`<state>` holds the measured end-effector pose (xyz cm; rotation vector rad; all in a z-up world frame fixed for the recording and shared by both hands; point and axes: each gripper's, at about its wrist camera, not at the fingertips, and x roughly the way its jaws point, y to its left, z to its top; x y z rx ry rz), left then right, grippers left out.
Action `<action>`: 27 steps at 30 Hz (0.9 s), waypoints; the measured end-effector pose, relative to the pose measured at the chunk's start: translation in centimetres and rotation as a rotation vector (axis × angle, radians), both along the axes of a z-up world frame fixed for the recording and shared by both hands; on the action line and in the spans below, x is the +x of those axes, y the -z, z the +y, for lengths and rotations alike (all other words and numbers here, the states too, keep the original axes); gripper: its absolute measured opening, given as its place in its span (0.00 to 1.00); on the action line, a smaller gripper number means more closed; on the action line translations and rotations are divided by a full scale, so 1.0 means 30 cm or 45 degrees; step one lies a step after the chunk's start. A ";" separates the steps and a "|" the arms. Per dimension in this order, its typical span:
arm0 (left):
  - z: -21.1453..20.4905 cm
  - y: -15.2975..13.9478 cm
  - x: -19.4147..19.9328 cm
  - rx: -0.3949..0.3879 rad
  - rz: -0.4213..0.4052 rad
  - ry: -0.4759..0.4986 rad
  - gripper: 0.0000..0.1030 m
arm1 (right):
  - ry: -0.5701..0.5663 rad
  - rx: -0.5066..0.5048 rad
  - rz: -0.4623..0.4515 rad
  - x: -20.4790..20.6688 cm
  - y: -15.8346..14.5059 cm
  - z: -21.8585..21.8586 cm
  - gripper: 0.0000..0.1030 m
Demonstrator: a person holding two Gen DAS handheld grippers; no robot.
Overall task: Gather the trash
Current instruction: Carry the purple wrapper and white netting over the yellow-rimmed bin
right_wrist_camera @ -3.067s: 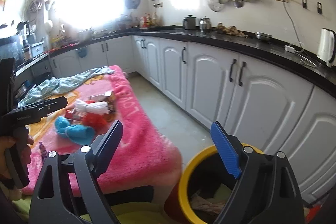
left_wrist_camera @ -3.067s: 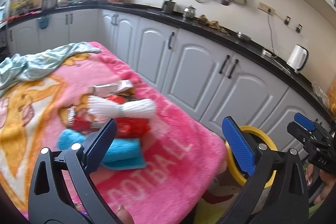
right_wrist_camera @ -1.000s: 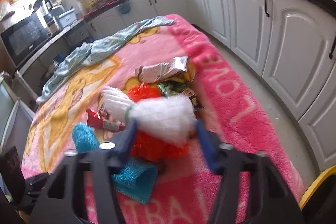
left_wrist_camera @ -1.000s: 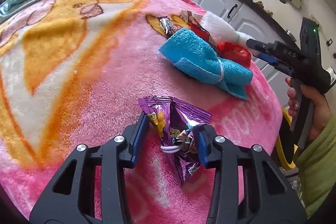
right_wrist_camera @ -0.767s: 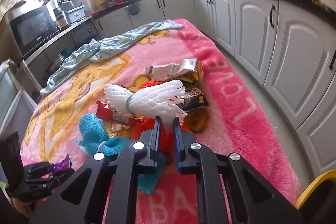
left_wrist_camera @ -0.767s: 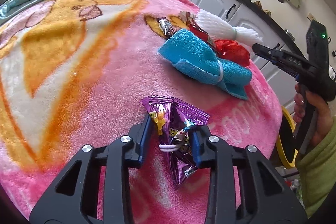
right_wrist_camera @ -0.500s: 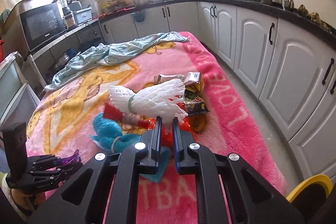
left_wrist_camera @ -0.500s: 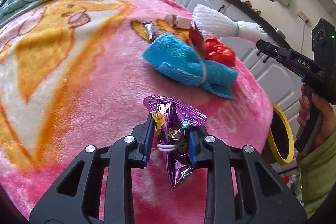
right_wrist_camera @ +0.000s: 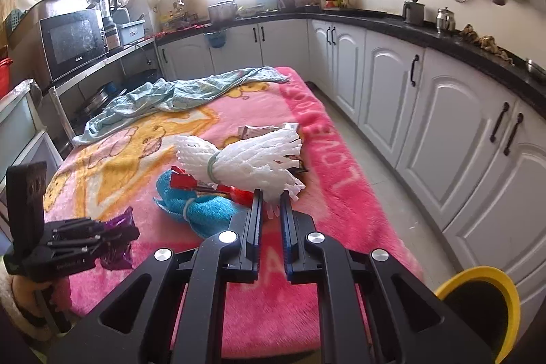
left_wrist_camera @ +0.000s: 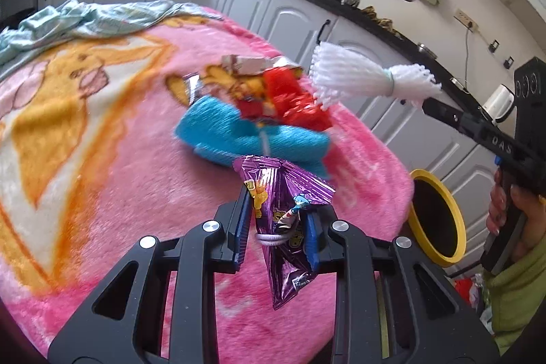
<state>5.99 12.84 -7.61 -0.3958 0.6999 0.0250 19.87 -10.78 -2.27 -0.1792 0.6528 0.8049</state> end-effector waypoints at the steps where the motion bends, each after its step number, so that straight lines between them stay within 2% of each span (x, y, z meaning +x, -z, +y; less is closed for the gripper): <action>1: -0.013 -0.011 0.007 0.001 -0.011 0.012 0.19 | 0.008 0.000 -0.004 -0.006 -0.004 -0.013 0.10; 14: -0.156 -0.104 0.071 0.040 -0.096 0.129 0.19 | 0.101 -0.002 -0.038 -0.072 -0.027 -0.189 0.10; 27: -0.335 -0.183 0.150 0.091 -0.162 0.278 0.19 | 0.247 0.049 -0.065 -0.094 -0.070 -0.394 0.10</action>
